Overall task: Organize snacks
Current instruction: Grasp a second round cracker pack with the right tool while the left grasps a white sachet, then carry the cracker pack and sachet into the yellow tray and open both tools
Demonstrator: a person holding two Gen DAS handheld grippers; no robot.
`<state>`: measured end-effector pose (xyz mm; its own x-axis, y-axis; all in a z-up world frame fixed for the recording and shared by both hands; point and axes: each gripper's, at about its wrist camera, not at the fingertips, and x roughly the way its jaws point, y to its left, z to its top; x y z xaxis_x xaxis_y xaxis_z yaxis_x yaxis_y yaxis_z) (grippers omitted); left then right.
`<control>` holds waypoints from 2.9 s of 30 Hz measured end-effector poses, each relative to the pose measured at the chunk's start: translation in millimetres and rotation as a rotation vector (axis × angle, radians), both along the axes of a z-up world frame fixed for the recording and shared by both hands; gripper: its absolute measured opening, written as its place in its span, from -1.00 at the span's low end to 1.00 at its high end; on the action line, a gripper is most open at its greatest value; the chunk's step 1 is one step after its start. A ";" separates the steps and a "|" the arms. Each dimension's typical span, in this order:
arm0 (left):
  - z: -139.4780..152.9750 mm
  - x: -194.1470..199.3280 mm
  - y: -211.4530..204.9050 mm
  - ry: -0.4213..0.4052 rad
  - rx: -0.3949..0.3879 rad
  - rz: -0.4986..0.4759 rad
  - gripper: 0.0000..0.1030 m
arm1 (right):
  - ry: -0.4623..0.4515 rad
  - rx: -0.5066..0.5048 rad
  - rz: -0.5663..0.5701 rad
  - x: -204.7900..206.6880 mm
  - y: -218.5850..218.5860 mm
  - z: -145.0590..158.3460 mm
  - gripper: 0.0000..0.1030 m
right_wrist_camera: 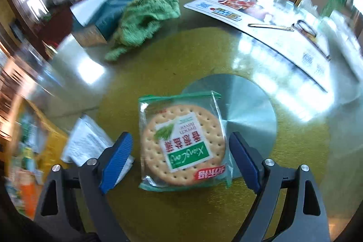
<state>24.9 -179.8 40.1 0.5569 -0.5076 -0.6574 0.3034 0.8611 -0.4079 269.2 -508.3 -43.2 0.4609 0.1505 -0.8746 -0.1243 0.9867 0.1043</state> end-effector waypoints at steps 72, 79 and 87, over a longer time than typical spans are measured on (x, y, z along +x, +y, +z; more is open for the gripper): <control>-59.2 -14.0 -138.0 0.342 0.312 -0.200 -0.55 | -0.110 -0.109 -0.317 -203.2 -108.4 -10.1 0.48; -59.7 -1.2 -117.3 0.363 0.240 -0.103 -0.41 | -0.113 -0.107 -0.315 -202.9 -108.1 -9.9 0.48; -61.3 8.5 -141.1 0.305 0.254 -0.130 -0.84 | -0.122 -0.101 -0.279 -203.2 -99.8 -7.5 0.48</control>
